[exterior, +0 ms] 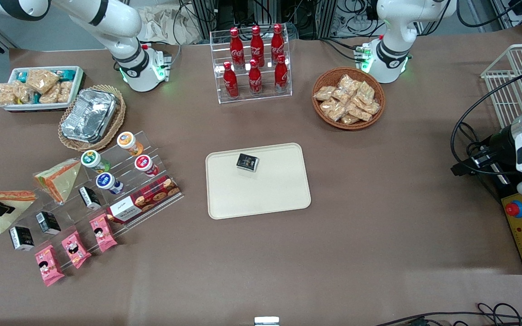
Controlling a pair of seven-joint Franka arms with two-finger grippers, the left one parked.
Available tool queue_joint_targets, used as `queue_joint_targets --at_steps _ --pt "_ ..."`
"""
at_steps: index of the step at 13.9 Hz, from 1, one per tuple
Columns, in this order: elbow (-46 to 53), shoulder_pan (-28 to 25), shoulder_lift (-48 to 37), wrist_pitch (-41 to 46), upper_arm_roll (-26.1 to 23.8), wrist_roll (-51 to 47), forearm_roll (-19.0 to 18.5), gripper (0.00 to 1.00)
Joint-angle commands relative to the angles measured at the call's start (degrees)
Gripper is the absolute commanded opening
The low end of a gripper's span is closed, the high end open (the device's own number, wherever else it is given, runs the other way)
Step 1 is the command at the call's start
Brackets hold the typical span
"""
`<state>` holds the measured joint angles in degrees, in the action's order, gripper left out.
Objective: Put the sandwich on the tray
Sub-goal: 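Lower the right gripper onto the wrapped sandwich and close on it, then lift the sandwich off the stand and carry it toward the cream tray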
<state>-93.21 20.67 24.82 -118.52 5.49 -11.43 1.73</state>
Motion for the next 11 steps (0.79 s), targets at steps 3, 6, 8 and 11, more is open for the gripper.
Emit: queue_joint_targets --at_steps 3,6,8,11 --pt "0.1 0.3 1.0 -2.0 -0.4 1.0 1.9 0.27" --pt "0.1 0.3 1.1 -1.3 -0.5 1.3 5.3 0.0" --pt "0.5 0.3 1.1 -0.5 -0.5 1.5 6.4 0.0" --pt "4.3 0.3 0.1 7.4 -0.7 1.5 6.6 0.0"
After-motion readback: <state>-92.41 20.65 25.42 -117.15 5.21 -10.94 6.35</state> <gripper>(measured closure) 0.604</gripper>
